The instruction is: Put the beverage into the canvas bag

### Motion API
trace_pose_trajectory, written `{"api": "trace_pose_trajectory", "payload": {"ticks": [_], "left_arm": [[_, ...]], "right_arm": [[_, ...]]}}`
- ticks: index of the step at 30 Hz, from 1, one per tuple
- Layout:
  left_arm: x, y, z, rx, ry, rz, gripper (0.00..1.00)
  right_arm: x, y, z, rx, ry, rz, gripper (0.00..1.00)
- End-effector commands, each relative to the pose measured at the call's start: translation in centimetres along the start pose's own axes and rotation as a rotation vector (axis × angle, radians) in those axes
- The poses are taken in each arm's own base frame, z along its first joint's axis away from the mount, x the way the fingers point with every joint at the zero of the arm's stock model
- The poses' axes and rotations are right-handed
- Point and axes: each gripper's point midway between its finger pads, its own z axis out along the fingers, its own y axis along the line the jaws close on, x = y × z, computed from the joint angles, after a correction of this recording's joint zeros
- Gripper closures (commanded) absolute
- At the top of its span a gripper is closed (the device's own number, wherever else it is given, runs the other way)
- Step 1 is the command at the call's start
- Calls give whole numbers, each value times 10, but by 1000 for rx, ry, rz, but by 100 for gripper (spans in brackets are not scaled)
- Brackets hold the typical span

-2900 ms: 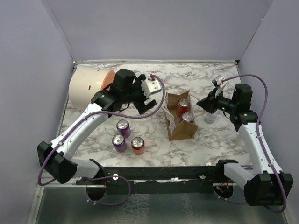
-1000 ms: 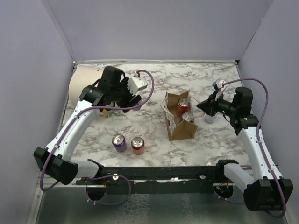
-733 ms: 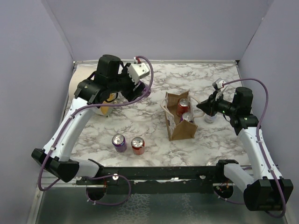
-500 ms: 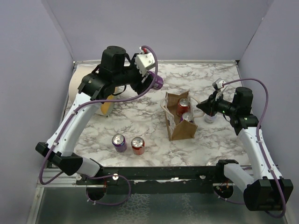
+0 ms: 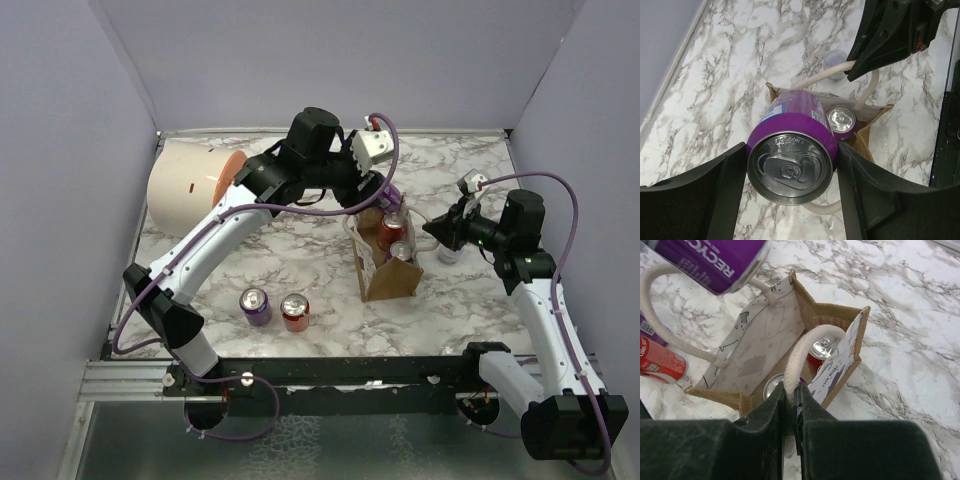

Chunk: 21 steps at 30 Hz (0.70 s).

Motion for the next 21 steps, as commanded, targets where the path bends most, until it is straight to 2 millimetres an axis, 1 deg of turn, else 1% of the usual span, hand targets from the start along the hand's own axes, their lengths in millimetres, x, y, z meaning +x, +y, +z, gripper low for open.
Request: {"api": "trace_pose_trajectory", "payload": {"ticks": [1,5,11,16,19,21], "left_arm": [[-28,0,14,18,-108,20,100],[-3,1,41,41,-31,-12,100],[30,-1,69,66,82,-59,100],[57,-3,79,67,182,-93,100],[67,-6,79,72,219,-98,100],[70,-6,78,72,229,-98,100]], "right_arm": [[0,-12,-6,92,-10,-11,99],[3,-10,-6,94,-20,-14,99],[3,-14,-8,117,-21,-20,99],[-1,-23,-10,174,-19,-15,99],[-2,-24,-10,176,-18,-11,99],[-1,-24,-9,168,-16,-7,99]]}}
